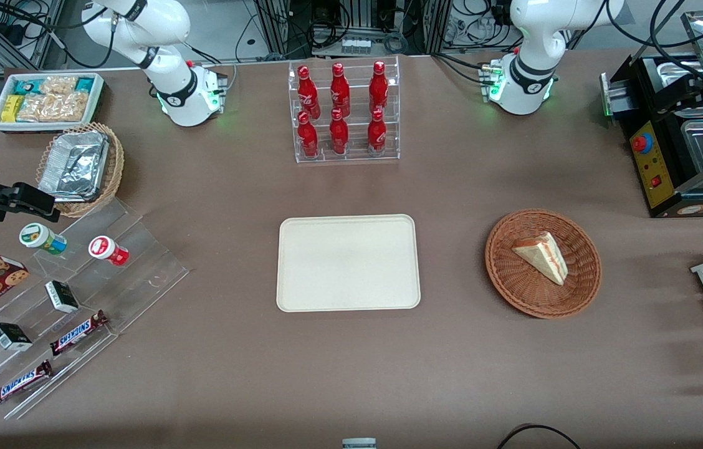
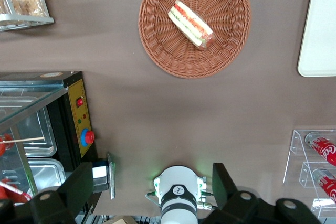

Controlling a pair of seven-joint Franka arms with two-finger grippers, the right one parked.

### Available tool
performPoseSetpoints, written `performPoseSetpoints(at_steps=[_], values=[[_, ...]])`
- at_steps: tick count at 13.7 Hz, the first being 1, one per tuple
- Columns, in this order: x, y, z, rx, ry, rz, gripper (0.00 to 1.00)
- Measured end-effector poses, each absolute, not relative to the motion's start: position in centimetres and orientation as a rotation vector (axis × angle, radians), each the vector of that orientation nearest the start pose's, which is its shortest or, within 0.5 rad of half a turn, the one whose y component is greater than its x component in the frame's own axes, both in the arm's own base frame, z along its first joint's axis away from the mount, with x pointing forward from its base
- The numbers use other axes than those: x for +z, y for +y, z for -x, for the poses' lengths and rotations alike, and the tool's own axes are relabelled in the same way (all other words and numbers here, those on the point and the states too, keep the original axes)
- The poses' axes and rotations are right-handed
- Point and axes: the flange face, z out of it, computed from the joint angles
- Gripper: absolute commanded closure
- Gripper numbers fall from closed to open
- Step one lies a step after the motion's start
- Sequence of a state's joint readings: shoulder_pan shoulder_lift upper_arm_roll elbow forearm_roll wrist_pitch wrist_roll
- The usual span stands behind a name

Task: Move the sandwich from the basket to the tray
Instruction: 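Move the left gripper over the wrapped sandwich in the wicker basket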

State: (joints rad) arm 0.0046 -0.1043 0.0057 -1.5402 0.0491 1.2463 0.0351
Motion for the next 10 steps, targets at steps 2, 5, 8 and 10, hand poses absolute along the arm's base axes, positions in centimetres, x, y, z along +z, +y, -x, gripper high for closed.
performPoseSetpoints(at_steps=[2, 5, 8, 10], values=[[66.8, 1.2, -48.6, 0.285, 0.022, 3.083, 0.00], [66.7, 1.3, -48.7, 0.277, 0.024, 3.082, 0.00], [66.1, 1.3, -49.2, 0.284, 0.025, 3.082, 0.00], [65.0, 1.3, -50.1, 0.282, 0.027, 3.081, 0.00]])
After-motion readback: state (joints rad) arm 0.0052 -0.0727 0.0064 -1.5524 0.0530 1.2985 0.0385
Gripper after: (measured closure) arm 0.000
